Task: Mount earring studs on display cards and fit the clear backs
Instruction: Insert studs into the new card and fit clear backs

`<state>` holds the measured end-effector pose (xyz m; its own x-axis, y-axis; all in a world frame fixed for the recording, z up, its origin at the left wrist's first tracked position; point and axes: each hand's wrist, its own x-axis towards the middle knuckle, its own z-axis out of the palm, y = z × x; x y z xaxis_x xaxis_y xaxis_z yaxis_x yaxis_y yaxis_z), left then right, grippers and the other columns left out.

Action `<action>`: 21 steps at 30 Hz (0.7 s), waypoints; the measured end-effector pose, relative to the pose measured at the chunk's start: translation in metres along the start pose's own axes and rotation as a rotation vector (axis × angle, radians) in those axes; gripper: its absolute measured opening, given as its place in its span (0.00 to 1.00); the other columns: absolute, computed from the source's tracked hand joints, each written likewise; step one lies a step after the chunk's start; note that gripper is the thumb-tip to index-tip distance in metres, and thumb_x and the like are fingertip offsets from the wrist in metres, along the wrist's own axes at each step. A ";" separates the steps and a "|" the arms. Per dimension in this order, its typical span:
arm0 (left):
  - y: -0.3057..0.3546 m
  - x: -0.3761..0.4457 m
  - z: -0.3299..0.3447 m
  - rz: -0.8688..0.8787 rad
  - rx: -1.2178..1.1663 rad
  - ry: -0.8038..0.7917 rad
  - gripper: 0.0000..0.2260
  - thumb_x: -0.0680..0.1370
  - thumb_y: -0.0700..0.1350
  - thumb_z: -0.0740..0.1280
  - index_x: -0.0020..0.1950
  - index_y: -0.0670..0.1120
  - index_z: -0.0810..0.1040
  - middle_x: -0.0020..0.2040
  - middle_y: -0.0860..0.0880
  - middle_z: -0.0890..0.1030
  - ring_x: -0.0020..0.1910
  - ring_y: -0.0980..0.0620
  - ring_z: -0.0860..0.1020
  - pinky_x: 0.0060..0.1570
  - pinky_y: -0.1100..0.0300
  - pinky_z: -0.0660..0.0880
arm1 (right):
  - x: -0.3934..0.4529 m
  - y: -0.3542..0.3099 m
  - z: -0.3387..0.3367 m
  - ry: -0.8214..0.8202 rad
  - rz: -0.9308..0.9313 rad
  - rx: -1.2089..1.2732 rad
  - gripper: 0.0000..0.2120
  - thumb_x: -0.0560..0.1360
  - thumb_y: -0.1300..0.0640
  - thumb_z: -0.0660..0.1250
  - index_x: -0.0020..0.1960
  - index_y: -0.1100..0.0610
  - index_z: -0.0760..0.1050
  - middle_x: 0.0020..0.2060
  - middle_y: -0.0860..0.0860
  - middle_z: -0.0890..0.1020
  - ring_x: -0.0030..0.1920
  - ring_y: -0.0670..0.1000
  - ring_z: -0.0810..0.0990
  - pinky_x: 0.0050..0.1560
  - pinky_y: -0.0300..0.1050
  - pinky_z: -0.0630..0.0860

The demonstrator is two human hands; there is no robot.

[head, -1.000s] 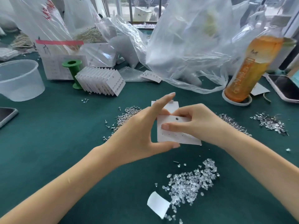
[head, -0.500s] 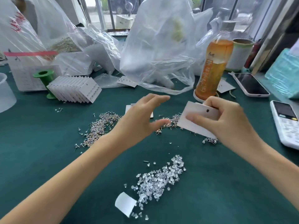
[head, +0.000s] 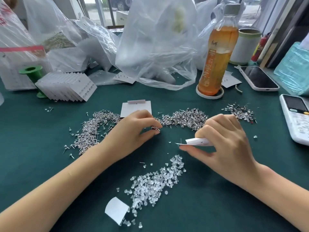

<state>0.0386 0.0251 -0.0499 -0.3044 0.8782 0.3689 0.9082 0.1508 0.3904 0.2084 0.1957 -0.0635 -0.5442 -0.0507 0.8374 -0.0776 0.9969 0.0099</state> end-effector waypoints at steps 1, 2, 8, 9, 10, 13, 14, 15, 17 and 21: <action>0.000 0.000 0.001 0.008 0.013 0.001 0.06 0.74 0.43 0.71 0.51 0.46 0.83 0.46 0.49 0.78 0.46 0.49 0.77 0.48 0.51 0.76 | 0.000 0.000 0.000 0.002 -0.005 0.000 0.20 0.73 0.46 0.72 0.32 0.60 0.74 0.30 0.50 0.75 0.37 0.52 0.70 0.46 0.40 0.61; -0.001 0.000 0.001 0.011 0.021 0.004 0.06 0.75 0.43 0.71 0.51 0.46 0.83 0.46 0.49 0.78 0.46 0.49 0.77 0.48 0.51 0.76 | -0.001 0.000 0.000 0.005 -0.013 0.000 0.20 0.73 0.46 0.72 0.32 0.60 0.74 0.30 0.50 0.75 0.38 0.52 0.70 0.46 0.40 0.61; -0.001 0.000 0.002 0.037 0.059 0.025 0.06 0.74 0.43 0.71 0.51 0.46 0.83 0.46 0.50 0.78 0.46 0.50 0.76 0.47 0.51 0.76 | -0.002 0.002 0.002 -0.007 -0.037 0.001 0.20 0.73 0.46 0.72 0.33 0.60 0.74 0.31 0.51 0.77 0.39 0.53 0.72 0.46 0.43 0.64; 0.000 0.000 0.002 0.045 0.070 0.039 0.06 0.74 0.43 0.71 0.51 0.45 0.83 0.46 0.49 0.78 0.46 0.49 0.77 0.46 0.51 0.76 | -0.002 0.002 0.002 -0.008 -0.032 0.003 0.20 0.73 0.46 0.73 0.33 0.60 0.74 0.31 0.51 0.77 0.40 0.53 0.72 0.46 0.43 0.65; 0.001 0.000 0.002 0.049 0.072 0.053 0.07 0.74 0.43 0.71 0.51 0.45 0.83 0.46 0.49 0.78 0.46 0.48 0.77 0.47 0.50 0.76 | -0.003 0.003 0.002 -0.009 -0.028 0.005 0.20 0.72 0.46 0.73 0.33 0.60 0.74 0.32 0.51 0.77 0.40 0.53 0.72 0.46 0.43 0.65; 0.007 -0.001 0.000 0.057 -0.012 0.038 0.05 0.74 0.43 0.71 0.49 0.45 0.83 0.46 0.50 0.79 0.46 0.52 0.78 0.48 0.54 0.75 | -0.003 0.004 0.002 -0.008 -0.024 0.008 0.19 0.72 0.46 0.73 0.33 0.60 0.74 0.33 0.51 0.78 0.40 0.53 0.73 0.46 0.43 0.64; 0.009 -0.002 -0.001 0.065 -0.061 0.009 0.04 0.73 0.42 0.72 0.47 0.46 0.83 0.45 0.51 0.80 0.44 0.54 0.78 0.47 0.56 0.75 | -0.004 0.004 0.001 -0.008 -0.023 0.010 0.19 0.72 0.46 0.73 0.33 0.60 0.74 0.33 0.51 0.79 0.40 0.53 0.73 0.46 0.43 0.64; 0.012 -0.003 -0.002 0.068 -0.109 -0.028 0.03 0.73 0.42 0.72 0.46 0.46 0.83 0.43 0.52 0.80 0.42 0.56 0.78 0.45 0.57 0.75 | -0.004 0.004 0.001 -0.008 -0.022 0.013 0.19 0.72 0.46 0.73 0.33 0.60 0.74 0.33 0.51 0.79 0.40 0.53 0.73 0.47 0.43 0.64; 0.016 -0.003 -0.003 0.045 -0.207 -0.112 0.02 0.73 0.42 0.72 0.44 0.47 0.84 0.41 0.53 0.81 0.38 0.55 0.78 0.41 0.56 0.75 | -0.003 0.004 0.001 -0.010 -0.017 0.016 0.19 0.72 0.46 0.74 0.33 0.60 0.74 0.33 0.51 0.79 0.40 0.53 0.74 0.47 0.43 0.64; 0.020 -0.006 -0.004 -0.018 -0.358 -0.303 0.03 0.73 0.45 0.73 0.45 0.50 0.84 0.40 0.55 0.81 0.39 0.52 0.79 0.41 0.53 0.76 | -0.003 0.004 0.000 -0.016 -0.006 0.018 0.19 0.72 0.46 0.74 0.33 0.60 0.74 0.34 0.51 0.79 0.40 0.54 0.75 0.47 0.41 0.62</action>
<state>0.0574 0.0211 -0.0408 -0.1735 0.9778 0.1172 0.7312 0.0482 0.6805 0.2094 0.1996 -0.0663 -0.5570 -0.0579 0.8285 -0.0963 0.9953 0.0049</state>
